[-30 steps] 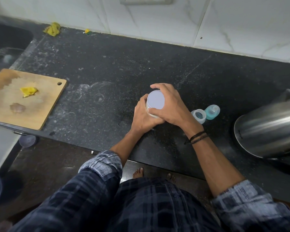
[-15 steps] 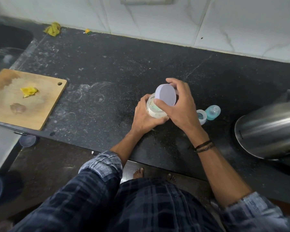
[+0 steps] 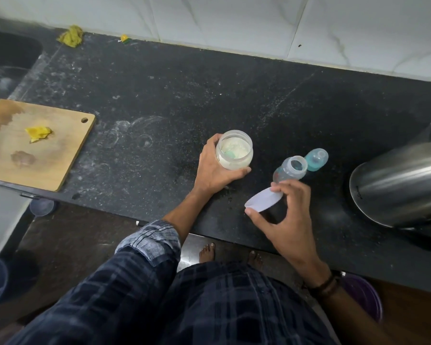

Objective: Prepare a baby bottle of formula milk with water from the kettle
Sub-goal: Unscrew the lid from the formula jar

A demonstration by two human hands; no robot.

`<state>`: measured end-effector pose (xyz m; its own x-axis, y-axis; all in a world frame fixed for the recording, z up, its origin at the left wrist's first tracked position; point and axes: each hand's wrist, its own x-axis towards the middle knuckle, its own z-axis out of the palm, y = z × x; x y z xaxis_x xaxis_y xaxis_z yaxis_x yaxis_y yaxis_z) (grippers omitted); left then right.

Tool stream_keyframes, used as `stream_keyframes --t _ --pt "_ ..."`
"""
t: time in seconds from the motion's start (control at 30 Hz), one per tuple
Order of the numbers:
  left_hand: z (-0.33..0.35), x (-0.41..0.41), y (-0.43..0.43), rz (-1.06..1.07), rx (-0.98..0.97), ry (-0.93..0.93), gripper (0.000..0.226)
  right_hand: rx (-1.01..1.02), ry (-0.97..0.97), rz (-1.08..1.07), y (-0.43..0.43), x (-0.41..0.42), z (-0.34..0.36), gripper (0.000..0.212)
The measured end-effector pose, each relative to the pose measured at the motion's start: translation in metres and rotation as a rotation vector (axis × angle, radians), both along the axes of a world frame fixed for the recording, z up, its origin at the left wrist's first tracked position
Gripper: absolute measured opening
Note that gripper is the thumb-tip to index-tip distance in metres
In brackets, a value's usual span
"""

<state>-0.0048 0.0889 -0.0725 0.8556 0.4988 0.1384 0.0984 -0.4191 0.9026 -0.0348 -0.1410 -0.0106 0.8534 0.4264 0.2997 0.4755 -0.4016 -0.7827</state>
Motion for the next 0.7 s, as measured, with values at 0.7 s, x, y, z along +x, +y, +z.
stream_keyframes --t 0.7 --pt "0.003 0.000 0.000 -0.016 -0.002 -0.033 0.091 -0.276 0.175 0.104 -0.008 -0.003 -0.052 0.076"
